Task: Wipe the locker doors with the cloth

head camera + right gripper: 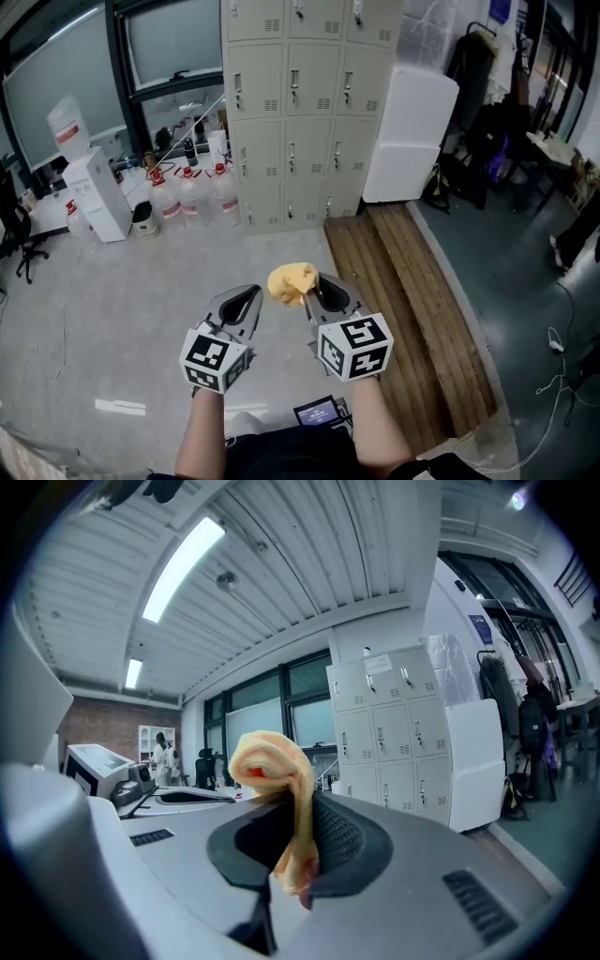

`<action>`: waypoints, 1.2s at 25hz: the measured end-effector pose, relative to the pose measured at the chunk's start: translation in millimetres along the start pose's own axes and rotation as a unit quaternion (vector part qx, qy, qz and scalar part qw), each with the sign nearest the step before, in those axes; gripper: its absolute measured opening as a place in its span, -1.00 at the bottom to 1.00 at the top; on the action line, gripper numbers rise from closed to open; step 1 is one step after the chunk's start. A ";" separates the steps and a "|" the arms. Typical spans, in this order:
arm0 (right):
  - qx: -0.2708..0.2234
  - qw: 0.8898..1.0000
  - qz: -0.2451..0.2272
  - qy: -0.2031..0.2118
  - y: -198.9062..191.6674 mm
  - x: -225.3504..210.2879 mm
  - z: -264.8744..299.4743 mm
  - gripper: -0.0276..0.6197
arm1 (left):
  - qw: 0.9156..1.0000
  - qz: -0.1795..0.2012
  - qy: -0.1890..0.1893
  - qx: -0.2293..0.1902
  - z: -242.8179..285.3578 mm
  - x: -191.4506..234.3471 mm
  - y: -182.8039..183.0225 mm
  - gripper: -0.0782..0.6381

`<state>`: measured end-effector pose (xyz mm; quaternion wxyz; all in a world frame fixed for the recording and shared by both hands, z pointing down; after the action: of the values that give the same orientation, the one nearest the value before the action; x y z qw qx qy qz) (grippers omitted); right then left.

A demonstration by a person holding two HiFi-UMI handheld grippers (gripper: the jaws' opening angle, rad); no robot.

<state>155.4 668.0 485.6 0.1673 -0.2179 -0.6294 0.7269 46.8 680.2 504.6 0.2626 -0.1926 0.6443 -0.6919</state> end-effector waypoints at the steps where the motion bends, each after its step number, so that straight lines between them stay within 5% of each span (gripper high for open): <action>1: 0.003 1.000 0.001 0.006 -2.1 -0.6 2.5 -0.71 | 1.000 -0.002 0.006 0.003 -0.1 0.3 -2.1 -0.72; 10: 0.004 1.000 0.006 0.000 -9.2 -46.7 25.6 -0.71 | 1.000 -0.004 0.004 -0.006 51.6 5.0 -12.1 -0.72; 30: 0.019 0.998 0.009 -0.058 40.5 -98.6 310.2 -0.71 | 1.000 -0.020 -0.022 0.005 203.6 279.6 -9.1 -0.72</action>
<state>76.7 349.6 491.1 0.1285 -0.1775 -0.6221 0.7516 -51.3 348.5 512.9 0.2634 -0.2196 0.6312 -0.6957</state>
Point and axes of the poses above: the fingertips, and each gripper's own axes: z forward along the fingers, x to its left, y out of its top, the point moved 2 cm from there along -z, backward along the fingers
